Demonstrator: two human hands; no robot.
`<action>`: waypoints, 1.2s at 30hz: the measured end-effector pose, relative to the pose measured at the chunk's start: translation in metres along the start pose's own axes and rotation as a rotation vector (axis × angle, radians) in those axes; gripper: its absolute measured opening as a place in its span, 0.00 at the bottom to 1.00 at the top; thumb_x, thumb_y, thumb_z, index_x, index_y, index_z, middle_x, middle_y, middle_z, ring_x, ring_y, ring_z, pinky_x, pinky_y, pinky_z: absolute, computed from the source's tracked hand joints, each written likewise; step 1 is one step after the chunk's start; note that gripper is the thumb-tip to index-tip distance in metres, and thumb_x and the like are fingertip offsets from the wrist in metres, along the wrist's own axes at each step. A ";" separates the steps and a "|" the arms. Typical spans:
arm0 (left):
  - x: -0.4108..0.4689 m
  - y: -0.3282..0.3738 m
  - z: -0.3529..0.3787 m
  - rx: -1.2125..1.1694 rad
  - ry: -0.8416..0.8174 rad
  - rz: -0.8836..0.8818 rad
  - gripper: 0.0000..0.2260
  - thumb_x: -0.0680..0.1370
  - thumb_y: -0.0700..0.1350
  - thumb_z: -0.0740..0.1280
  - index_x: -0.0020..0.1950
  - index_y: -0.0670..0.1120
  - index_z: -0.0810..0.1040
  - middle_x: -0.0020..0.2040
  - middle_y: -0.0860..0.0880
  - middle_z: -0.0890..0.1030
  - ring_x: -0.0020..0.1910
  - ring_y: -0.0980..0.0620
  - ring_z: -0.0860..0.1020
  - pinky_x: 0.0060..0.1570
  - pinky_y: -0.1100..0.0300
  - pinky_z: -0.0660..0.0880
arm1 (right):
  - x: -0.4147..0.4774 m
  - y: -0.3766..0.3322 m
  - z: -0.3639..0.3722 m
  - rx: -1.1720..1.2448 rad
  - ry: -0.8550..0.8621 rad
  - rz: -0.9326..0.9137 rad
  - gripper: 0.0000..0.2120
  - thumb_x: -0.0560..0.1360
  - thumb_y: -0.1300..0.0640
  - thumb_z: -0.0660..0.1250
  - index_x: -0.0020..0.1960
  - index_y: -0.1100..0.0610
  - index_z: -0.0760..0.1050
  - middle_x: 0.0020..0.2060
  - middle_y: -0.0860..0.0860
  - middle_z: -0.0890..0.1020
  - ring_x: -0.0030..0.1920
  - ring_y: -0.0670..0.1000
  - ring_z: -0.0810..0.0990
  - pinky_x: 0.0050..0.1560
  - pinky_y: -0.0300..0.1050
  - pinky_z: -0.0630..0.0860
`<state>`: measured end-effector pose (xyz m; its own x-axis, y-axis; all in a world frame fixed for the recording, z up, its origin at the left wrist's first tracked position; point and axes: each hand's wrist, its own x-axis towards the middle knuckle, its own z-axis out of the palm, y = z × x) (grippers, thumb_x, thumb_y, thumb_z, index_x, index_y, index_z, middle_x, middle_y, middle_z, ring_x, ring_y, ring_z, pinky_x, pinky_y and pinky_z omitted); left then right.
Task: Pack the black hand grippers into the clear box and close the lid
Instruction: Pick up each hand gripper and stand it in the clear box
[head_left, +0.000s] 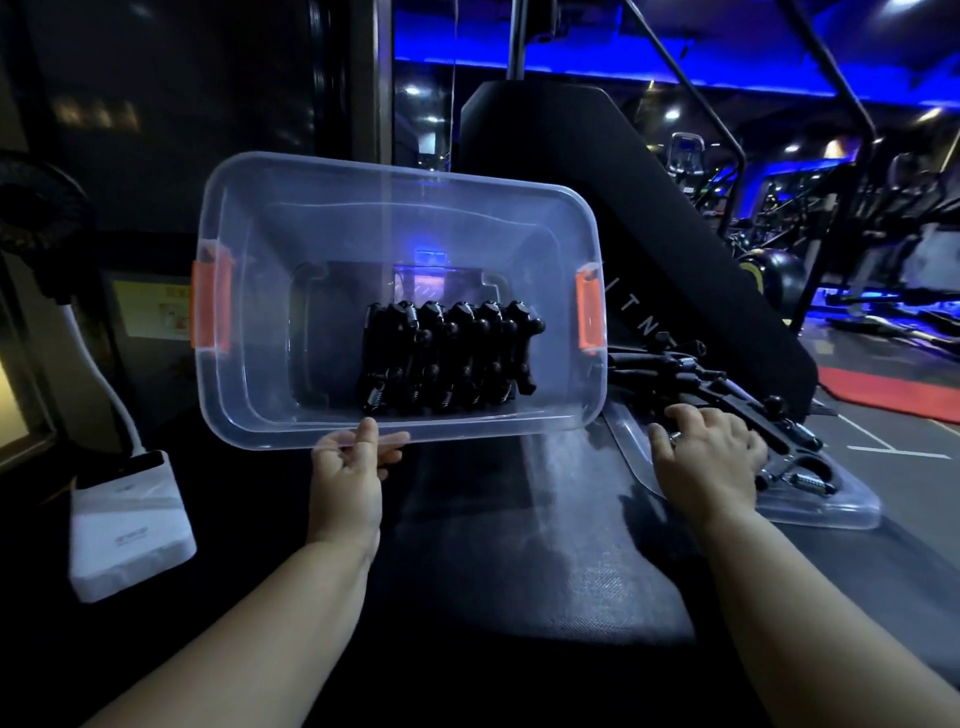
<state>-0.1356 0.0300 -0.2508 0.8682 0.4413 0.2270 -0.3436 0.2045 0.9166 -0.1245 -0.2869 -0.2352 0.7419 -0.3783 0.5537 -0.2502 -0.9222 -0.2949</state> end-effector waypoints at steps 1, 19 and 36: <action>0.001 -0.001 0.000 0.000 0.002 -0.001 0.09 0.81 0.48 0.59 0.54 0.43 0.68 0.35 0.54 0.84 0.36 0.57 0.78 0.41 0.62 0.70 | 0.001 0.002 0.000 -0.006 -0.002 0.036 0.18 0.78 0.44 0.59 0.64 0.50 0.73 0.64 0.55 0.73 0.69 0.56 0.62 0.71 0.59 0.48; 0.003 -0.006 -0.002 0.031 -0.003 0.008 0.12 0.82 0.49 0.59 0.57 0.41 0.69 0.40 0.51 0.84 0.36 0.58 0.78 0.40 0.62 0.70 | 0.011 0.038 -0.006 -0.154 -0.206 0.310 0.24 0.76 0.44 0.59 0.70 0.50 0.64 0.66 0.60 0.67 0.67 0.60 0.60 0.62 0.60 0.59; -0.004 0.001 -0.001 0.015 0.005 -0.023 0.07 0.81 0.49 0.59 0.52 0.45 0.68 0.39 0.51 0.84 0.37 0.57 0.78 0.42 0.61 0.70 | -0.008 0.020 -0.013 -0.061 -0.157 0.043 0.20 0.71 0.41 0.67 0.61 0.46 0.76 0.57 0.50 0.77 0.62 0.55 0.71 0.56 0.51 0.69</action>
<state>-0.1394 0.0293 -0.2505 0.8741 0.4407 0.2041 -0.3180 0.2018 0.9264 -0.1439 -0.3033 -0.2355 0.8165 -0.4051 0.4115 -0.3178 -0.9102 -0.2655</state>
